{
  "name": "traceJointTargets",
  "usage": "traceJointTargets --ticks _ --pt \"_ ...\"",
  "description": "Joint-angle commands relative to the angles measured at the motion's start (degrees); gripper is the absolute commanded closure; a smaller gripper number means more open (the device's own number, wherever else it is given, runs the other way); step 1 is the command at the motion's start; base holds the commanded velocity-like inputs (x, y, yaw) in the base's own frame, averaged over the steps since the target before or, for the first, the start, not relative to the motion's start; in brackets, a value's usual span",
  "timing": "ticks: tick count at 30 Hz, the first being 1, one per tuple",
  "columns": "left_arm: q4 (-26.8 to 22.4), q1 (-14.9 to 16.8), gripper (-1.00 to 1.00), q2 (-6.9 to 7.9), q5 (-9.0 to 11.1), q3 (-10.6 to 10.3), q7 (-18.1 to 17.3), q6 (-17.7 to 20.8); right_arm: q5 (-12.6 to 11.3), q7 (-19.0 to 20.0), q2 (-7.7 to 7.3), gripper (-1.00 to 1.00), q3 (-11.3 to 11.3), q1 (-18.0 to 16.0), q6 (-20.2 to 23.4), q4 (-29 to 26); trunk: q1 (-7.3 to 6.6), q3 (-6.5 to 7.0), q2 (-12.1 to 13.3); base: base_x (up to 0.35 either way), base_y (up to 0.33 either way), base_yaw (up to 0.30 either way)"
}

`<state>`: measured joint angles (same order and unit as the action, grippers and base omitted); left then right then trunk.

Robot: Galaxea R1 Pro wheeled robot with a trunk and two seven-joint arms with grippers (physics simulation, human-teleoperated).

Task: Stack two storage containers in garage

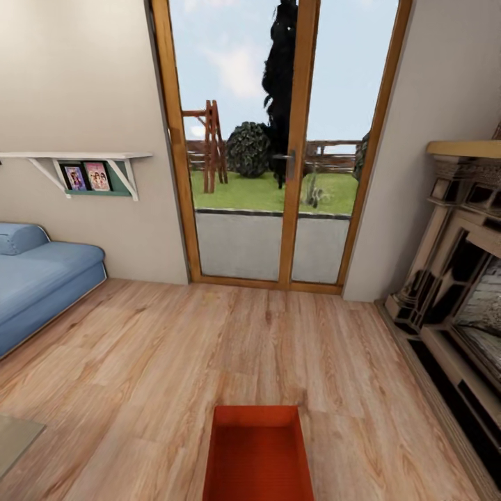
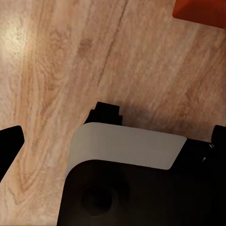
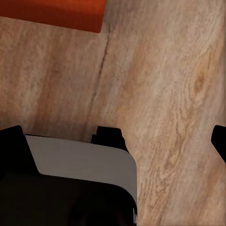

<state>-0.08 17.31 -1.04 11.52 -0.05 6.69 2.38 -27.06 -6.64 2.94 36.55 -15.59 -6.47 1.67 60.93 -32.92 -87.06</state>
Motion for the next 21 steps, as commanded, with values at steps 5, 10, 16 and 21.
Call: traceJointTargets --ticks 5,10,16,21 --pt "-0.01 0.03 -1.0 -0.01 0.35 -0.04 0.17 0.17 -0.83 -0.04 0.06 -1.0 0.48 -0.06 -0.3 0.18 0.0 -0.05 -0.03 0.0 -0.008 -0.103" --pt "-0.01 0.03 -1.0 -0.01 0.35 -0.04 0.17 0.17 -0.96 -0.04 0.06 -1.0 0.51 -0.06 -0.3 0.18 0.0 -0.05 -0.03 0.0 -0.001 -0.216" --pt "-0.01 0.02 -1.0 -0.01 0.35 -0.04 0.17 0.17 -0.92 -0.04 0.05 -1.0 0.5 -0.06 -0.3 0.18 0.0 -0.05 -0.03 0.0 0.0 -0.099" --pt "-0.01 0.03 -1.0 -0.01 0.35 -0.04 0.17 0.17 -0.82 -0.04 0.05 -1.0 0.5 -0.06 -0.3 0.18 0.0 -0.05 -0.03 0.0 0.0 -0.005"
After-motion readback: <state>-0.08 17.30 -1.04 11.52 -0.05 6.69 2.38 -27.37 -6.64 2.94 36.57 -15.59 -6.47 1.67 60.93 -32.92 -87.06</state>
